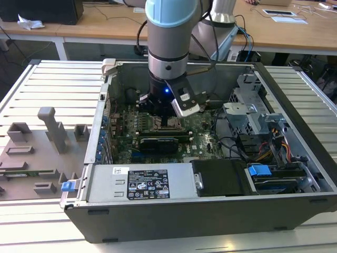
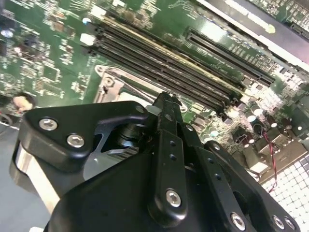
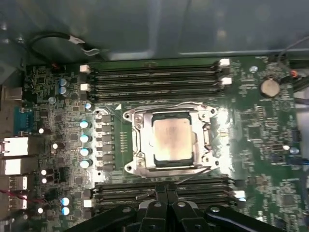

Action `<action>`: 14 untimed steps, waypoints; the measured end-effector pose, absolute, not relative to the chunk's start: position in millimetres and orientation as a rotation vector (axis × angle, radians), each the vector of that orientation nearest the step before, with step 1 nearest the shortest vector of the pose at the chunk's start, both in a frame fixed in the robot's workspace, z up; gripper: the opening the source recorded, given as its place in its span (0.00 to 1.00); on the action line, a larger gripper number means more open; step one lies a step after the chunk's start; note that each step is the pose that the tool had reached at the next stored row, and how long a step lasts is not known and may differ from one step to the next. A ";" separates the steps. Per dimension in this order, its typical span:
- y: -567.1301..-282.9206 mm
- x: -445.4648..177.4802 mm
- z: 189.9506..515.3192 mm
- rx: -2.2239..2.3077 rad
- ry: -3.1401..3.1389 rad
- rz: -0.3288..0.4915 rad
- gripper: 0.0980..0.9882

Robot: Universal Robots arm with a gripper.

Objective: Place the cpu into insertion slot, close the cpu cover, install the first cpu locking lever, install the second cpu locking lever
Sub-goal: 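Install the second cpu locking lever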

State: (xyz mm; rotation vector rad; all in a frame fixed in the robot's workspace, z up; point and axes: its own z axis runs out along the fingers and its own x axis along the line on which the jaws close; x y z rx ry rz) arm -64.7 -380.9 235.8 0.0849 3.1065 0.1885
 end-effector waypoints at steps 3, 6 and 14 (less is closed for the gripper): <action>-381.1 -75.8 225.4 0.084 3.107 0.190 0.01; -381.1 -84.6 221.1 0.080 3.107 0.196 0.01; -380.9 -91.9 209.8 0.050 3.107 0.233 0.01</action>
